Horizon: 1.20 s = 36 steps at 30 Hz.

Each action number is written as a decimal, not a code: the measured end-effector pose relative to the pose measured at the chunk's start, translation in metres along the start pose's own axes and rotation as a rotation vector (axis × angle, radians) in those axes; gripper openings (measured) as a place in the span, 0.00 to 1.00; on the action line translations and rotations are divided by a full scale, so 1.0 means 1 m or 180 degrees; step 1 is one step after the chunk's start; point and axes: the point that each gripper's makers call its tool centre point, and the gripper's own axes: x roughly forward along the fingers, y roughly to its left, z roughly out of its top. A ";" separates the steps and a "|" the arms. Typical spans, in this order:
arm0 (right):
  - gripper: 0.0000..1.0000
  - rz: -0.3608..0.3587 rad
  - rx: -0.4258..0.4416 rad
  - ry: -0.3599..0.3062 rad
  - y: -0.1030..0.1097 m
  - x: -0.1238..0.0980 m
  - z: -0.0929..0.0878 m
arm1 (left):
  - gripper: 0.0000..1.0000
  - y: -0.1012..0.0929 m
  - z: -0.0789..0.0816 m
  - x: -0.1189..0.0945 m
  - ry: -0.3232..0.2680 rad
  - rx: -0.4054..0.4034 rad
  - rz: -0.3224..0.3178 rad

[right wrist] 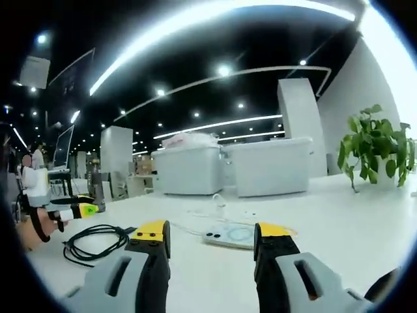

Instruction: Coil the Type-C to USB data cable on the desktop and secure it with Velcro straps.

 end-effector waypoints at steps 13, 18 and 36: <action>0.51 0.0013 -0.0042 0.0016 -0.001 0.002 -0.003 | 0.39 -0.004 -0.001 0.000 0.0037 0.0086 0.0013; 0.51 0.0013 -0.0037 0.0028 -0.001 0.001 -0.003 | 0.39 -0.010 0.002 0.000 0.0008 0.0220 -0.0033; 0.51 0.0011 -0.0080 0.0055 -0.002 0.002 -0.006 | 0.39 -0.021 -0.005 0.001 0.0083 0.0225 -0.0141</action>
